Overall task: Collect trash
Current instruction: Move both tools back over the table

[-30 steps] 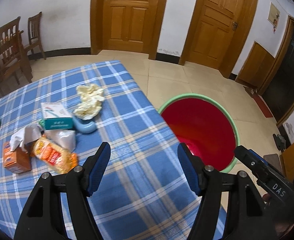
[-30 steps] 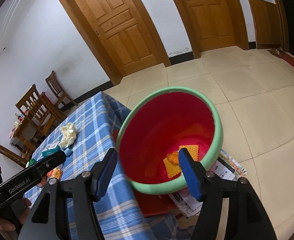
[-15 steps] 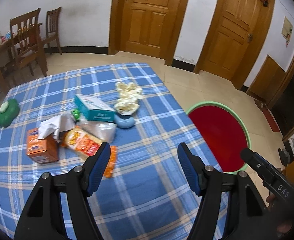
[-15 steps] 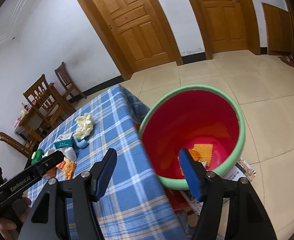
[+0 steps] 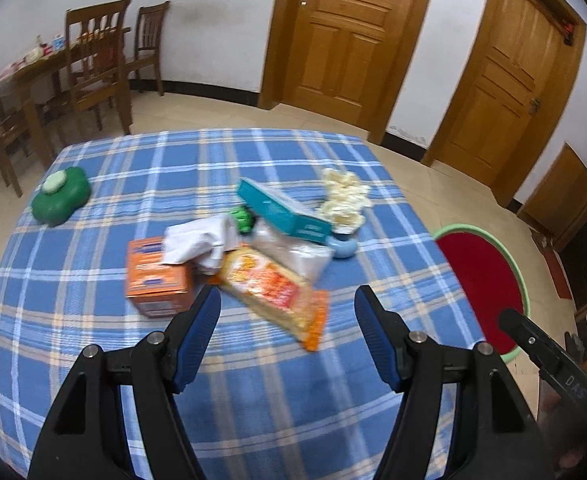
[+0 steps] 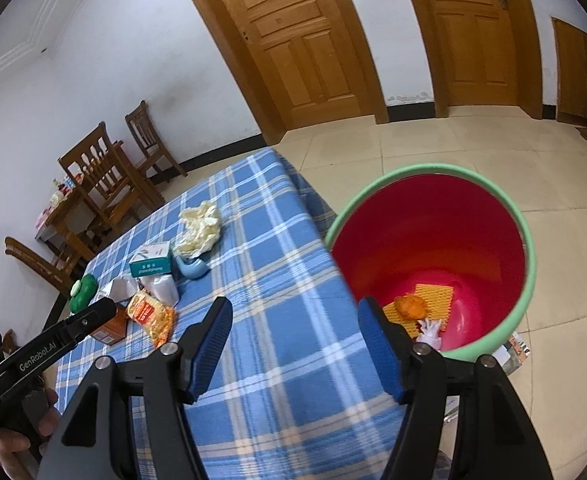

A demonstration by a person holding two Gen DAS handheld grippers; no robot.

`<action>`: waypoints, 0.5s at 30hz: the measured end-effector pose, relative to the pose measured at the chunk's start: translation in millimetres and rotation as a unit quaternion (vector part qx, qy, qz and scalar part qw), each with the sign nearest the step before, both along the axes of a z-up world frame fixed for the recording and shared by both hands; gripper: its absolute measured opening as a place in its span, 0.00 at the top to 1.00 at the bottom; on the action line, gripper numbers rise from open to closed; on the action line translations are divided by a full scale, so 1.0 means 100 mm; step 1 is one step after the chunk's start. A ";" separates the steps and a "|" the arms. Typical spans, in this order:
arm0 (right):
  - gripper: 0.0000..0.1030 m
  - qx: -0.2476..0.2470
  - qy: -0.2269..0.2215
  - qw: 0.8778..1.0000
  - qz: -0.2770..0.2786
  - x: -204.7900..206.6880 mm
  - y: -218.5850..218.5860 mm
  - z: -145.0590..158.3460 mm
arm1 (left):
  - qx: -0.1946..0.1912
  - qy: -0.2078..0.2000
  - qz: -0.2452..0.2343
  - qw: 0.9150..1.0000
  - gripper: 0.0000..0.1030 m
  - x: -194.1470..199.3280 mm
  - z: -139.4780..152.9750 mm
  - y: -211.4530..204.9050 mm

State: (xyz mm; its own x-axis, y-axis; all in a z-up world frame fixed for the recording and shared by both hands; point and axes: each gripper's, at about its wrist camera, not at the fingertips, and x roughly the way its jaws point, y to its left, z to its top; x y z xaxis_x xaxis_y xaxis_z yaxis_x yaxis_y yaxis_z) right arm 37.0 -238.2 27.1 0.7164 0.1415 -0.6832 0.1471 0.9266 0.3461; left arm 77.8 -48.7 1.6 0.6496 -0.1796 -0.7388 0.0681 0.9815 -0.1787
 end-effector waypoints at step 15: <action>0.33 -0.017 0.022 0.998 0.048 0.31 0.49 -0.08 | -0.002 0.021 0.079 0.997 0.33 0.11 -0.24 0.70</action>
State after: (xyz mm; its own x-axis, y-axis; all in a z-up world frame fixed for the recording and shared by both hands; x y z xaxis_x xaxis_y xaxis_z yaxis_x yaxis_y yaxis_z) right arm 67.8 -189.3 18.9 0.6702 0.1843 -0.7189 0.0720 0.9480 0.3101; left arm 89.1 20.9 -22.7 0.6385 -0.0799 -0.7655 -0.0958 0.9786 -0.1820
